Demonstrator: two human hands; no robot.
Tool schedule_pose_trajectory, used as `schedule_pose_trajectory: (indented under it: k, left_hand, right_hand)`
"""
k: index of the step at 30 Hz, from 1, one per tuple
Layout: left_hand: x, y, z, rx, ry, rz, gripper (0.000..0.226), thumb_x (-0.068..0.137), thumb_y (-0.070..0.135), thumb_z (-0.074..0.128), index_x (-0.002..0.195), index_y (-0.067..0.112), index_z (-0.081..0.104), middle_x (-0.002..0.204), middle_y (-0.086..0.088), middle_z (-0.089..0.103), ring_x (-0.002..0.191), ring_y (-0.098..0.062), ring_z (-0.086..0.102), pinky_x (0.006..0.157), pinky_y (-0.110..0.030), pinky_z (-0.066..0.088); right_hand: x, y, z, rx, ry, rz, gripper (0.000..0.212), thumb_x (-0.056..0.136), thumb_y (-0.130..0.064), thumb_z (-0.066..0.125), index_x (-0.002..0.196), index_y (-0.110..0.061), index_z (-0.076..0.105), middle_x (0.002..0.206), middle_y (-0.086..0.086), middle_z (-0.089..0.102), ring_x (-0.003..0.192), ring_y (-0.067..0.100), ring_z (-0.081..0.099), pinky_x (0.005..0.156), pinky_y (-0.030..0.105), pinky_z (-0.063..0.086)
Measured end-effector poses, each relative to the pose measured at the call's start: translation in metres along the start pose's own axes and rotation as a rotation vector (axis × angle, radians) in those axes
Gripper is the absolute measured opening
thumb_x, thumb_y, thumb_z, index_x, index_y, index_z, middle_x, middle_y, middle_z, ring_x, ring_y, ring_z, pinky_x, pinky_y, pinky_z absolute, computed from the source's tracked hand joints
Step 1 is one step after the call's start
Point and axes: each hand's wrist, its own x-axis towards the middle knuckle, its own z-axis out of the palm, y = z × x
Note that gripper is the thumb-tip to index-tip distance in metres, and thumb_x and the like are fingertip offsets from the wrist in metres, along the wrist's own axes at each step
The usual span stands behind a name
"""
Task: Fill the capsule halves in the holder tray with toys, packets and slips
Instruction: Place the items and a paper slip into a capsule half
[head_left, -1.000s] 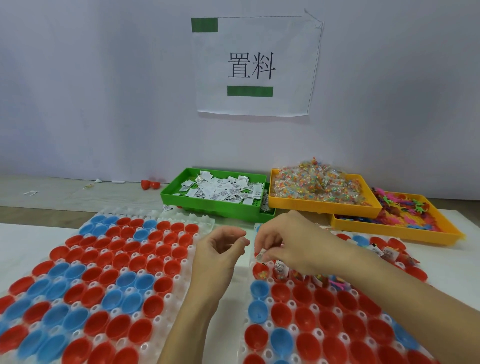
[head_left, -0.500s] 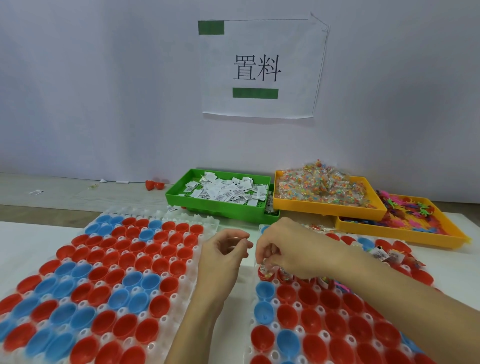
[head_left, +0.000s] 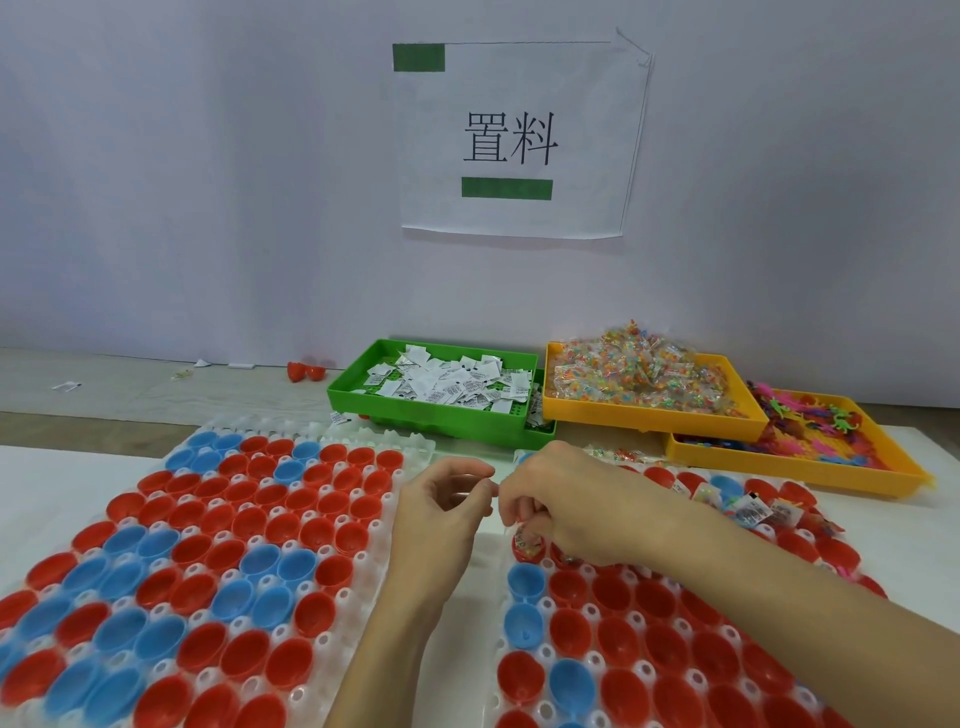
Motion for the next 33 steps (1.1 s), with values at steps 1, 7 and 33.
schedule_pose_trajectory:
  k: [1,7,33]
  left_hand:
    - [0.0,0.001,-0.002,0.013,-0.016,-0.001,0.018,0.087,-0.002,0.064,0.089,0.014,0.072,0.076,-0.003,0.073,0.066,-0.009,0.062,0.057,-0.015,0.047]
    - [-0.003,0.009,-0.027,0.279,-0.312,-0.006,0.029,0.083,-0.005,0.063,0.096,0.02,0.065,0.091,0.001,0.068,0.075,-0.009,0.058,0.064,-0.026,0.05]
    - [-0.002,-0.004,-0.013,0.394,-0.393,0.064,0.007,0.084,0.026,0.076,0.079,0.023,0.072,0.08,0.007,0.07,0.075,-0.018,0.06,0.07,-0.033,0.05]
  right_hand:
    - [0.0,0.0,0.001,0.003,0.005,0.0,0.026,0.091,-0.004,0.057,0.095,-0.024,0.073,0.084,-0.01,0.062,0.081,0.01,0.053,0.078,0.036,0.053]
    - [-0.001,0.001,-0.003,0.034,-0.008,0.001,0.028,0.091,-0.003,0.057,0.101,-0.018,0.079,0.102,-0.005,0.075,0.094,0.011,0.065,0.085,0.034,0.055]
    - [-0.017,0.007,-0.007,0.273,0.322,0.101,0.018,0.094,-0.02,0.065,0.104,-0.027,0.078,0.1,-0.018,0.074,0.089,-0.004,0.064,0.077,0.013,0.052]
